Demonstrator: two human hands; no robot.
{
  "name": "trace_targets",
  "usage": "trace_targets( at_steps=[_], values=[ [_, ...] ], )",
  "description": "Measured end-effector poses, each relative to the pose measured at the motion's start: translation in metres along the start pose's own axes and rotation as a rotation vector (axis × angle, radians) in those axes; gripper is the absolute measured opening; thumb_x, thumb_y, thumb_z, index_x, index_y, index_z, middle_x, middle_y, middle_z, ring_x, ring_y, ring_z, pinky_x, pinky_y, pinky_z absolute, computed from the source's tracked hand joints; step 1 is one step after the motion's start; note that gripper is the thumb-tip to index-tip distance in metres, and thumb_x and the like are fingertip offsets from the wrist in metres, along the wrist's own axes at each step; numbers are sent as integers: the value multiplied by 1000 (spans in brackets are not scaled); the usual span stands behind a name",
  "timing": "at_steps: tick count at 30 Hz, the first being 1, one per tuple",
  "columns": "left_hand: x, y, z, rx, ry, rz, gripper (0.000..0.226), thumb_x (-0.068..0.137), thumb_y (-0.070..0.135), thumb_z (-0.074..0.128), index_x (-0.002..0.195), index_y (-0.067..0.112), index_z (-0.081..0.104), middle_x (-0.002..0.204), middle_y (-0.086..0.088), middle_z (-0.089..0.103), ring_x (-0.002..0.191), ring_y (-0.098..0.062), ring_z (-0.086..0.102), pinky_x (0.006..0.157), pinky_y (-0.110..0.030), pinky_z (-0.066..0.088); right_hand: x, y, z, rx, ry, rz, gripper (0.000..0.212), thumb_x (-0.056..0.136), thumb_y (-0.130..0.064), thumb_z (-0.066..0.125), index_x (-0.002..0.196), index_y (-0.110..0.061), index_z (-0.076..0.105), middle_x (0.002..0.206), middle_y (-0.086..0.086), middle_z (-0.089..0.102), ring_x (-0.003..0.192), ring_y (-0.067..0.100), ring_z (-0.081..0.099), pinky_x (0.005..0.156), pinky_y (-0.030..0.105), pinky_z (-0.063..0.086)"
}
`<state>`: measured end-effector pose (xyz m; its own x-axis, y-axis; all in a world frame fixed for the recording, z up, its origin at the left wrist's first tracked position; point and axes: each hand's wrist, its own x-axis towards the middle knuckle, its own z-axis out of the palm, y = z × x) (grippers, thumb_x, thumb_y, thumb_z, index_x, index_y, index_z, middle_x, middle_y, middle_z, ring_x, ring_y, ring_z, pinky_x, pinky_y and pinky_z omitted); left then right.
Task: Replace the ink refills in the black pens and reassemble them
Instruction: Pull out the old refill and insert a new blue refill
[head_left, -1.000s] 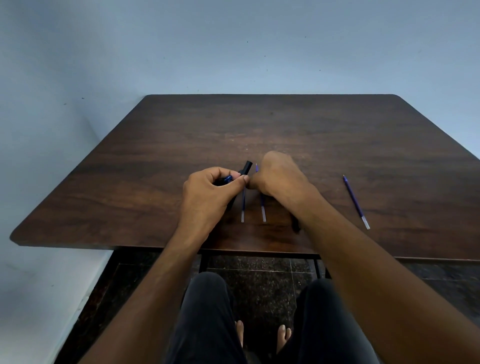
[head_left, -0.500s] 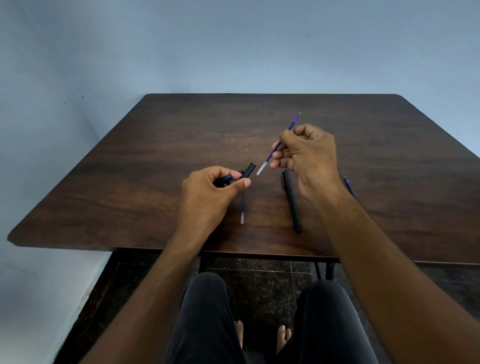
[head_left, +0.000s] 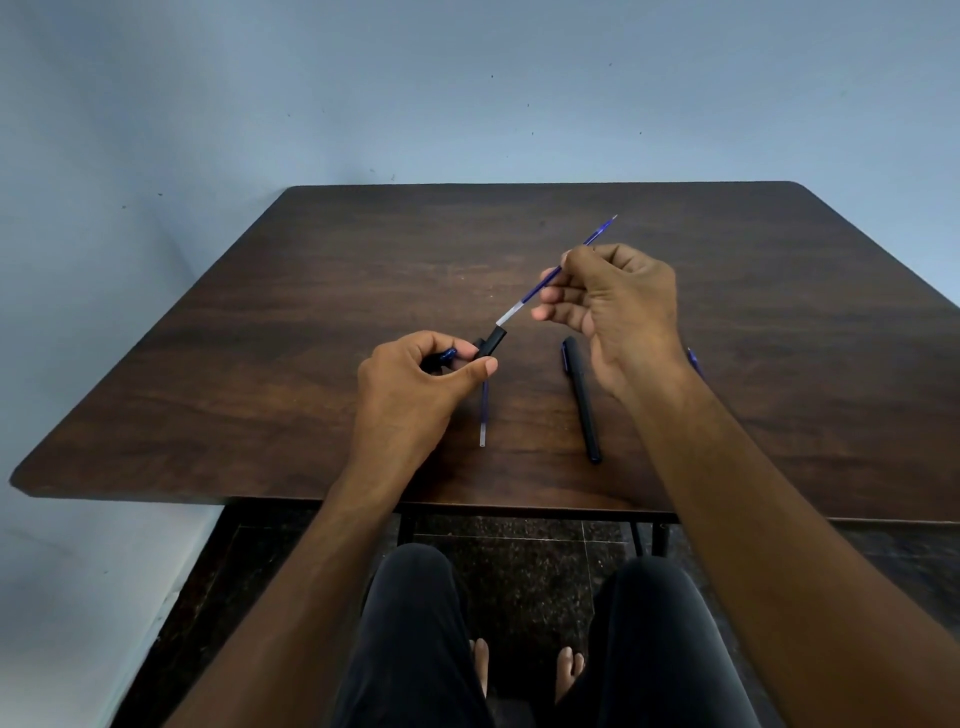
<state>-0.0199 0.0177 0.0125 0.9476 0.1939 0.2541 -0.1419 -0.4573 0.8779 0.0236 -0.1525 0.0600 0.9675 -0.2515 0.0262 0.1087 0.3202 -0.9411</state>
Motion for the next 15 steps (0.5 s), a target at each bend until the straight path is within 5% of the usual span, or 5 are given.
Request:
trace_targets(
  at_steps=[6,15],
  values=[
    [0,-3,-1,-38,52,-5,16,73,35,86,84,29,76,74,10,72,68,2,66,64,-14,53,0,3,-2,-19,-9,-1,13,90,4,61,78,0,60,76,23,65,53,22,64,54,36,57],
    [0,-1,1,-65,31,12,17,76,27,85,91,26,77,79,7,74,71,3,66,65,-8,49,-3,15,1,-69,-130,67,14,87,5,63,74,0,61,72,21,68,53,24,61,49,34,55]
  ],
)
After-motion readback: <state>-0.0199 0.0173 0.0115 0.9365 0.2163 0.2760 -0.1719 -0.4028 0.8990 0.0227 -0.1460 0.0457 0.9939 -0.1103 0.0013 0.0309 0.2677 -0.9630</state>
